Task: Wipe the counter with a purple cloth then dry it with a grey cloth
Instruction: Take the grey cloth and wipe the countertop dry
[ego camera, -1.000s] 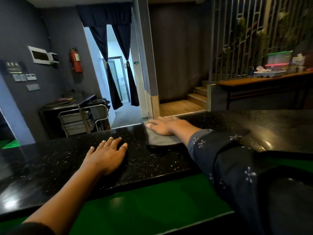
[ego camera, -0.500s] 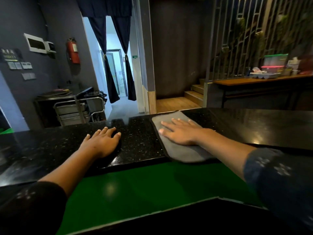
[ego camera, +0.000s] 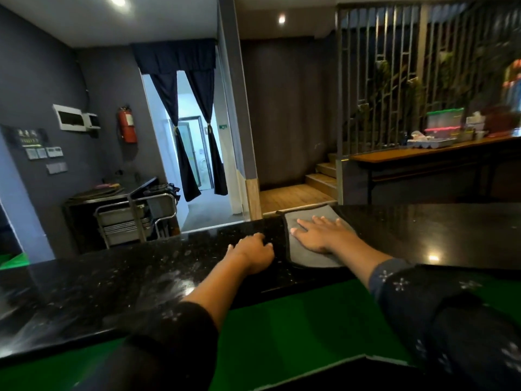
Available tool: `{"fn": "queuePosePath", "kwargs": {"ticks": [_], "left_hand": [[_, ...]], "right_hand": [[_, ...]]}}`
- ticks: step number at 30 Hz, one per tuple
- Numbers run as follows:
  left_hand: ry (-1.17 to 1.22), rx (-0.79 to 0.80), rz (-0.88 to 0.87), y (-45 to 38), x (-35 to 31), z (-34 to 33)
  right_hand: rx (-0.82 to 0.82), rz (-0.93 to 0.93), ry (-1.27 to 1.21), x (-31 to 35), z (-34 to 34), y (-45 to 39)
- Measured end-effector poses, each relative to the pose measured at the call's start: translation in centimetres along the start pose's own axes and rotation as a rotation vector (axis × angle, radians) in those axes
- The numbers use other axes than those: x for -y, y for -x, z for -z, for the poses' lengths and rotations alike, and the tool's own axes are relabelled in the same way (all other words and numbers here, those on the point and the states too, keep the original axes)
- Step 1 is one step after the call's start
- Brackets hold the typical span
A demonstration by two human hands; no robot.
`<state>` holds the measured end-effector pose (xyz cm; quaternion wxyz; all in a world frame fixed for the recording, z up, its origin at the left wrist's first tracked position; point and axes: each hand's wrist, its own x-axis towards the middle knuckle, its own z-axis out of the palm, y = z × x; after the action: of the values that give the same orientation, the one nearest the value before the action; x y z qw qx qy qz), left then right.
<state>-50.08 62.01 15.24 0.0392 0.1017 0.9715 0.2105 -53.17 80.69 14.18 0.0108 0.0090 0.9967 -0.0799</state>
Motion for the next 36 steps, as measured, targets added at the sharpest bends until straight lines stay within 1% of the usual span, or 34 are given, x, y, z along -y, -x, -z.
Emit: {"fn": "queuePosePath", "kwargs": {"ticks": [2,5,8,13,15,19,23,26,31,33,36], "left_hand": [[-0.054,-0.001,-0.002,-1.6,-0.9,-0.7],[-0.152,0.003,-0.040,-3.1,-0.4,-1.6],[-0.192,-0.010,-0.062,-4.2,0.7,-2.5],[-0.219,-0.048,-0.088,-5.1,1.2,-2.6],[-0.207,-0.038,-0.104,-5.0,1.5,-2.6],[-0.212,-0.056,-0.111,-4.8,1.5,-2.5],[-0.213,-0.055,-0.103,-5.1,1.5,-2.6],[-0.197,-0.050,-0.097,-4.8,1.4,-2.5],[-0.176,-0.035,-0.087,-4.0,1.0,-2.3],[-0.185,-0.026,-0.092,-3.8,1.1,-2.4],[-0.189,-0.024,-0.095,-4.1,1.2,-2.4]], "right_hand": [[0.023,0.027,0.003,-0.4,-0.5,1.3],[0.068,0.081,0.004,-1.9,-0.9,1.9],[0.054,0.112,0.031,-2.8,-0.8,0.0],[0.069,0.019,0.041,-4.3,0.9,-7.8],[0.095,-0.029,0.044,-4.7,1.3,-10.5],[0.071,-0.056,0.033,-4.8,1.1,-12.7],[0.026,0.005,0.035,-3.7,0.6,-8.6],[0.064,0.081,0.024,-2.0,0.0,-3.3],[0.037,0.193,0.038,-0.5,-0.9,5.2],[0.046,0.223,0.037,-0.8,-1.0,7.0],[0.073,0.217,0.022,-1.3,-0.8,6.2]]}}
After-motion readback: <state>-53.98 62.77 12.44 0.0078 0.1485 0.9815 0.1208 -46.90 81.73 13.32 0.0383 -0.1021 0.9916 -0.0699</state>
